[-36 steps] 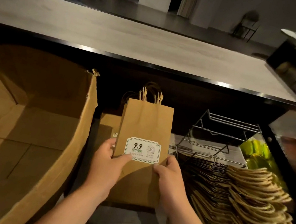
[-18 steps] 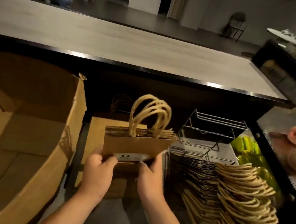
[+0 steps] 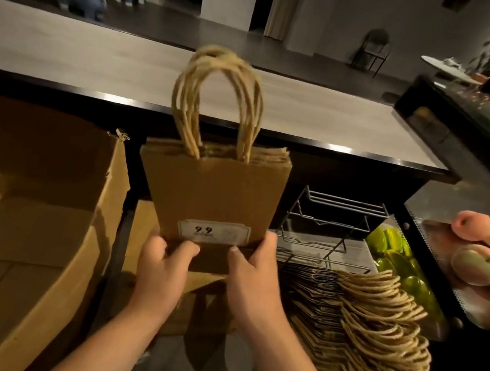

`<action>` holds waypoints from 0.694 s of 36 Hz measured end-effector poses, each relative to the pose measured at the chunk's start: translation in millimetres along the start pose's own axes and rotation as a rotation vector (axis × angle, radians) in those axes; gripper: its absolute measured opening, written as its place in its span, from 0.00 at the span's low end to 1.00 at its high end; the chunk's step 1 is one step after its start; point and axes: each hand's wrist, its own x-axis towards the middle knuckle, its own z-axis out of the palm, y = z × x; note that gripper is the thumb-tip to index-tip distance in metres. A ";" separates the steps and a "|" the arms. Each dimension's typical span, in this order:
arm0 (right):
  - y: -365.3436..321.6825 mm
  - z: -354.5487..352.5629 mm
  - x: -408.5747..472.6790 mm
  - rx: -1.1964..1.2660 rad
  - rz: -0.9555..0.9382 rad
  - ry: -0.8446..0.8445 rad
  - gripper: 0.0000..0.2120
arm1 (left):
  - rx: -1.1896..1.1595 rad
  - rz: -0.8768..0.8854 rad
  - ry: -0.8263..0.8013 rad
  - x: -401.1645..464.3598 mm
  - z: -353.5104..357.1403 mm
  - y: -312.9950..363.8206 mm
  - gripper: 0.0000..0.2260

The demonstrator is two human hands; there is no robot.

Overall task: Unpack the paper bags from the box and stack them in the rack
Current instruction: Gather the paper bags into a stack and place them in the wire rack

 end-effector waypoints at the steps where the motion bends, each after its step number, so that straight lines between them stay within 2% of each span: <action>1: -10.0 -10.3 -2.8 -0.006 -0.023 0.000 0.11 | -0.018 0.037 -0.012 -2.3 3.7 11.1 0.13; 7: -70.9 -92.2 -20.7 -0.048 -0.080 -0.113 0.11 | -0.174 0.182 -0.192 -14.1 38.3 68.4 0.19; 12: -94.9 -155.1 -15.2 -0.231 -0.125 -0.119 0.13 | -0.192 0.247 -0.329 -16.9 79.0 88.4 0.17; 17: -83.9 -201.2 10.7 -0.255 -0.084 -0.140 0.18 | -0.182 0.150 -0.419 -18.7 117.3 82.8 0.15; 22: -44.4 -230.8 33.0 -0.216 -0.016 -0.226 0.18 | -0.129 0.059 -0.532 -23.7 150.0 67.8 0.13; 25: -18.7 -238.1 43.5 -0.166 0.017 -0.269 0.19 | -0.032 -0.003 -0.527 -21.5 157.0 51.9 0.13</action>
